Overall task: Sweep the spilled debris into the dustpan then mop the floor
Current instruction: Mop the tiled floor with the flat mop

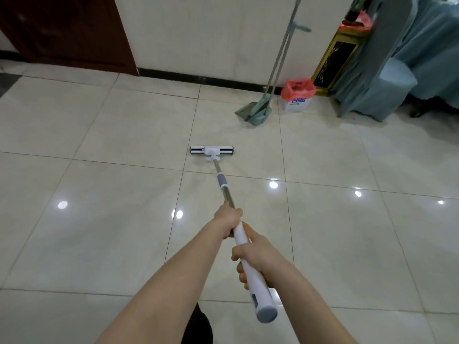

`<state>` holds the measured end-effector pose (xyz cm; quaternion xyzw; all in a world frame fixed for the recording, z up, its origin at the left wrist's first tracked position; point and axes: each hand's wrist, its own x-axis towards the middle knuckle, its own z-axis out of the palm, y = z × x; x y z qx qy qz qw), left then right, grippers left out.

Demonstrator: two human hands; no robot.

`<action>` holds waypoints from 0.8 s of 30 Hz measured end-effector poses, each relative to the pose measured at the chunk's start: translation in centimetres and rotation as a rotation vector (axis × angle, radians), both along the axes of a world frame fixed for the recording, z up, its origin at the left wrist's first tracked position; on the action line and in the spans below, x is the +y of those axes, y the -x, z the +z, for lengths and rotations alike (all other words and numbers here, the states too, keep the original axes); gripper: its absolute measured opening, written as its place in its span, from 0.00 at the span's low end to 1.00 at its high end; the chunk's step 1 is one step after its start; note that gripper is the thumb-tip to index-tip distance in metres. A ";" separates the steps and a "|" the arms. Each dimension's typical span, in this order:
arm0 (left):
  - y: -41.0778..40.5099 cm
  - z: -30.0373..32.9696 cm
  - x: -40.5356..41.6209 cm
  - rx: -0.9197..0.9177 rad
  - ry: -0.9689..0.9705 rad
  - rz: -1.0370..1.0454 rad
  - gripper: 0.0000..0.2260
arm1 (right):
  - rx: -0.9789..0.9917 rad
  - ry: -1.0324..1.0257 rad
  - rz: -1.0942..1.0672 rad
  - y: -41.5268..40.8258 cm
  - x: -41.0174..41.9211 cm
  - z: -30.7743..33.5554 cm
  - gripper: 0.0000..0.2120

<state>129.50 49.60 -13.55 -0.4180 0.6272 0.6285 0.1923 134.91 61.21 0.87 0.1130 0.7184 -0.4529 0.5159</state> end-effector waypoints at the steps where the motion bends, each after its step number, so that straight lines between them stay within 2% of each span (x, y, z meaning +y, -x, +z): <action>1: 1.5 0.1 -1.6 -0.007 -0.001 -0.005 0.17 | -0.003 -0.006 -0.006 1.4 -1.6 0.0 0.27; 10: 17.1 1.3 -12.5 0.004 -0.015 -0.006 0.17 | -0.043 0.023 -0.055 17.3 -12.5 0.9 0.24; 17: 31.6 1.7 -20.3 0.009 0.001 0.011 0.12 | -0.018 0.071 -0.057 32.2 -20.1 -1.0 0.24; 24: 46.4 4.0 -26.8 0.024 -0.010 0.046 0.01 | -0.020 0.117 -0.027 48.1 -26.4 -0.9 0.23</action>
